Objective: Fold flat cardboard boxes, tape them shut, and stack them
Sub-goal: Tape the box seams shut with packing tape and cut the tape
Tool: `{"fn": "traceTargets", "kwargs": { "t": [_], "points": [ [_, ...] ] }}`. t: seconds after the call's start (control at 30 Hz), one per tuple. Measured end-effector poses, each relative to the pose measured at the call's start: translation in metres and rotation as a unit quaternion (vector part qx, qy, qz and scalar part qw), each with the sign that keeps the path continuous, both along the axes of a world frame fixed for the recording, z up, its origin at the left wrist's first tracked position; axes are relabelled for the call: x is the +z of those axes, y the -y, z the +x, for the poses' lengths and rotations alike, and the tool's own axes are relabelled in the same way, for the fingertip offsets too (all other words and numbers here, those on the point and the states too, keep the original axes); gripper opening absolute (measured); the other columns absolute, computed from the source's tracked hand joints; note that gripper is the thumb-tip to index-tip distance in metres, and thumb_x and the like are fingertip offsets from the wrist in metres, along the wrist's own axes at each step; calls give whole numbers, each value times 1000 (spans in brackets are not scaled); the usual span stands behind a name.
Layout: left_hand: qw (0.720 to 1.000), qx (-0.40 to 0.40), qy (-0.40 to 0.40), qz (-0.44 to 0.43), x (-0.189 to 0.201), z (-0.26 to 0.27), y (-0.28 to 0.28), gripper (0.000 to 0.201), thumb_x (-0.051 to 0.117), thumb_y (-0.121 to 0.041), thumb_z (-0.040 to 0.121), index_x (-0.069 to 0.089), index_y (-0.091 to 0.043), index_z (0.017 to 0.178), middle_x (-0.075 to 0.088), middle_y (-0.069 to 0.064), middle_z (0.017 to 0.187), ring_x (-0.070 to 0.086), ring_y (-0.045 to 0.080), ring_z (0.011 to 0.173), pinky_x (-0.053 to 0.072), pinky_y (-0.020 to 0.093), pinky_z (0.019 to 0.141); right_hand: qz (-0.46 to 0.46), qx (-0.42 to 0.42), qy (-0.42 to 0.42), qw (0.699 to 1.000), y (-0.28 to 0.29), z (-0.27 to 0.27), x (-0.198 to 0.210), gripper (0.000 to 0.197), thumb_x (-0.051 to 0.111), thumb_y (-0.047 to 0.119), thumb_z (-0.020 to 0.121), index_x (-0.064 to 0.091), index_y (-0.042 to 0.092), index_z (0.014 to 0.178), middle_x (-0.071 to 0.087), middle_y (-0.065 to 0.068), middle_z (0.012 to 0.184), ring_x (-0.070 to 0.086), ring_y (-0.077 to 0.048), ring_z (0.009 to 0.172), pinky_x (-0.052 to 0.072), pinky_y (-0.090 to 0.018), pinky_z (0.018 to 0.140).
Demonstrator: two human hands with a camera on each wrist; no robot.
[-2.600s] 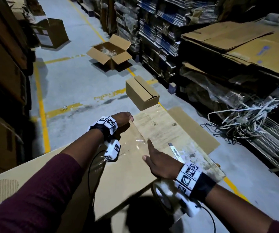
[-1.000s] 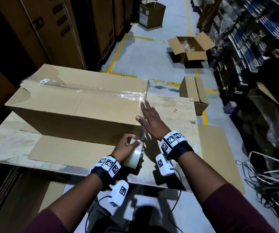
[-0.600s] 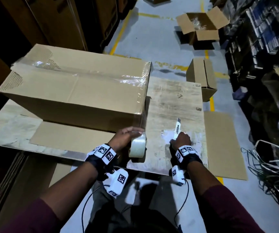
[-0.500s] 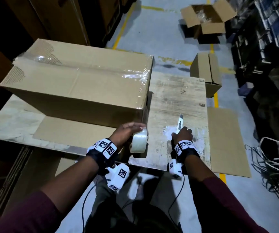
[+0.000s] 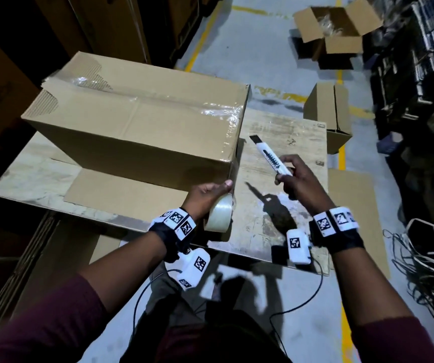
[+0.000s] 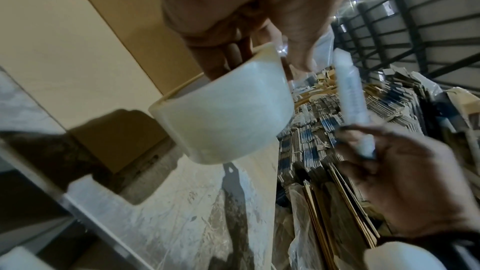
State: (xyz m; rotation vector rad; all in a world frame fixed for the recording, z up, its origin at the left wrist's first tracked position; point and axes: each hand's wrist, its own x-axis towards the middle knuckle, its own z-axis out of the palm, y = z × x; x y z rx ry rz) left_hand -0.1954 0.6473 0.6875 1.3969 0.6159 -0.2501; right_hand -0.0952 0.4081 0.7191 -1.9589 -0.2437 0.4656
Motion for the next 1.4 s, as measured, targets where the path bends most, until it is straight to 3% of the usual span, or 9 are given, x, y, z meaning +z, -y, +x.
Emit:
{"fn": "traceTargets", "kwargs": {
  "t": [0.1, 0.23, 0.43, 0.63, 0.73, 1.03, 1.2, 1.3, 1.4],
  "points": [
    [1000, 11, 10, 1, -1, 0, 3, 51, 76, -42, 85, 71, 6, 101, 73, 9, 81, 65, 17, 68, 49, 23, 63, -57, 123, 110, 985, -5, -6, 51, 13, 54, 25, 105, 62, 25, 115, 57, 9, 71, 48, -6, 57, 37, -19, 55],
    [1000, 9, 11, -14, 2, -2, 6, 45, 74, -38, 87, 70, 4, 103, 73, 10, 82, 66, 17, 66, 50, 22, 61, -167, 228, 173, 944, -13, -14, 77, 25, 52, 44, 103, 65, 30, 120, 58, 7, 72, 51, -3, 59, 35, -17, 53],
    [1000, -26, 4, -8, 5, -6, 0, 35, 73, -43, 87, 70, -9, 94, 72, 1, 73, 64, 11, 59, 46, 19, 55, -269, 258, 278, 885, -7, -21, 79, 23, 48, 38, 104, 67, 25, 109, 64, 7, 73, 58, -17, 65, 52, -45, 62],
    [999, -52, -7, -1, 10, -8, -5, 45, 73, -43, 87, 73, -2, 106, 76, 7, 87, 67, 14, 67, 48, 21, 58, -237, 265, 345, 869, -8, -25, 87, 36, 54, 39, 94, 69, 31, 125, 78, 5, 92, 73, -22, 80, 58, -41, 66],
    [998, -58, -15, 4, 10, -8, -7, 46, 74, -47, 85, 74, -6, 104, 77, 11, 93, 69, 19, 73, 49, 25, 63, -271, 272, 373, 845, -16, -28, 91, 33, 60, 30, 96, 69, 36, 127, 77, 4, 86, 70, -25, 75, 54, -36, 62],
    [998, -66, -20, 15, 15, -8, -7, 43, 75, -47, 85, 75, -9, 106, 77, 12, 95, 71, 25, 81, 53, 31, 72, -390, 307, 365, 788, -38, -36, 109, 36, 55, 20, 95, 67, 36, 126, 71, 2, 80, 62, -27, 72, 46, -33, 56],
    [997, -73, -31, 11, 16, -7, -8, 45, 79, -53, 78, 78, -14, 99, 77, 11, 96, 72, 32, 94, 54, 46, 92, -475, 310, 372, 735, -56, -43, 115, 42, 51, 15, 96, 63, 36, 132, 65, -4, 86, 53, -28, 71, 24, -28, 50],
    [996, -86, -39, 8, 13, -7, -10, 66, 84, -67, 57, 79, -20, 101, 76, 9, 104, 69, 35, 105, 49, 55, 101, -547, 328, 347, 688, -62, -44, 111, 26, 53, 11, 95, 65, 23, 114, 43, 2, 72, 46, -26, 69, 20, -28, 47],
    [995, -90, -39, -19, 15, -8, -11, 56, 83, -58, 68, 78, -15, 104, 76, 13, 102, 69, 39, 105, 50, 55, 100, -552, 327, 317, 699, -43, -38, 99, 10, 52, 17, 97, 57, 18, 105, 43, 5, 77, 43, -23, 64, 20, -30, 47]
  ]
}}
